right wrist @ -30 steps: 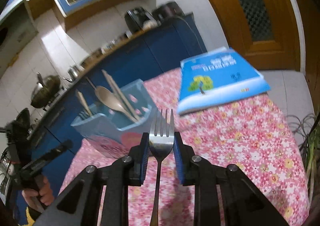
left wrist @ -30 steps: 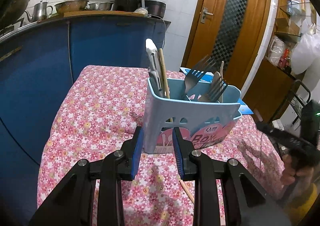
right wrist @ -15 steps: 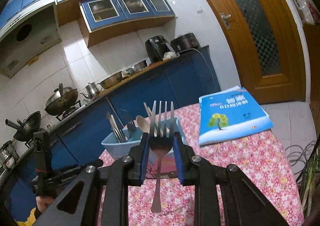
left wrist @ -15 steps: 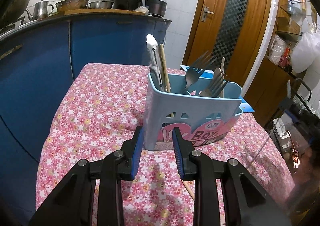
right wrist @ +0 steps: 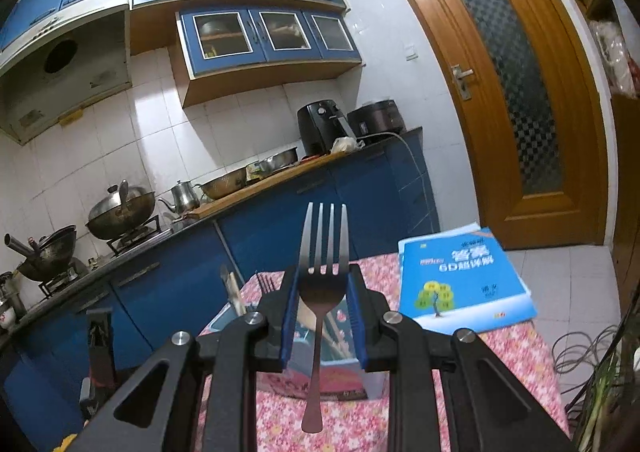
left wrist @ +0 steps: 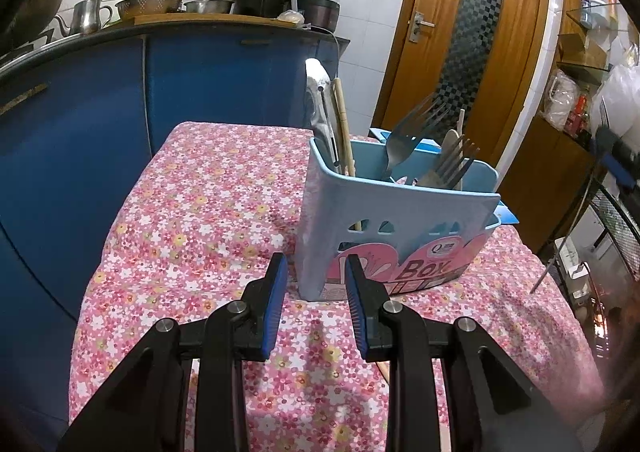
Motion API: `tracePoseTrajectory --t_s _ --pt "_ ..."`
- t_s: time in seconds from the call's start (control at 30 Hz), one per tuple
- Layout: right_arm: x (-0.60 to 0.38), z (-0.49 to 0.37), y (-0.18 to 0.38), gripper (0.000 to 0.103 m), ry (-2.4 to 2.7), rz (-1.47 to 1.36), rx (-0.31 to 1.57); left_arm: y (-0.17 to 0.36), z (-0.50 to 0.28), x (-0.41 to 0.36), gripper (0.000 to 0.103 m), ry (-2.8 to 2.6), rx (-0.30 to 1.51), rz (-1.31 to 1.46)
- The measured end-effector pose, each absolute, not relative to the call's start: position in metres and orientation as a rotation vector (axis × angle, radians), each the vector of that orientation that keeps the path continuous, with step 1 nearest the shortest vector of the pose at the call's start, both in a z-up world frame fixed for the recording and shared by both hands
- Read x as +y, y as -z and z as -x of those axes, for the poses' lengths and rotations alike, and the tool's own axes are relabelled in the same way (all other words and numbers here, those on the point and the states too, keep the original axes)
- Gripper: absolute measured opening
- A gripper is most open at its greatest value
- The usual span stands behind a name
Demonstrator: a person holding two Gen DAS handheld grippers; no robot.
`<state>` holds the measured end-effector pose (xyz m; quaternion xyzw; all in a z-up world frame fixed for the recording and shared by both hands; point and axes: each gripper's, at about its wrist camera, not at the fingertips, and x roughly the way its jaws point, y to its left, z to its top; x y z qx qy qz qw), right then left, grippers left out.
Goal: Organize utensils
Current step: 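Lift the fork with the right tool toward the holder, then lower the silver fork into the blue holder and open the right tool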
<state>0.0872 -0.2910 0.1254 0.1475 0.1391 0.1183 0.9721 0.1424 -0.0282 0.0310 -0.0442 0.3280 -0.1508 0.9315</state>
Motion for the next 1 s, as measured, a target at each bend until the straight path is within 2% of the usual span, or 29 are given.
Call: tracePoseTrajectory --t_s 0.47,0.93,1.0 --pt "-0.280 -0.137 -0.160 0.026 -0.138 -0.200 0.215 -0.016 -0.150 -0.027 0.029 0.310 0.689 0.107" --pt "-0.244 -0.178 -0.096 0.026 -0.168 -0.120 0.429 -0.013 -0.151 -0.026 0.029 0.323 0.694 0.118" --pt "-0.245 -0.178 -0.091 0.032 -0.183 -0.145 0.439 -0.013 -0.151 -0.026 0.029 0.324 0.695 0.118"
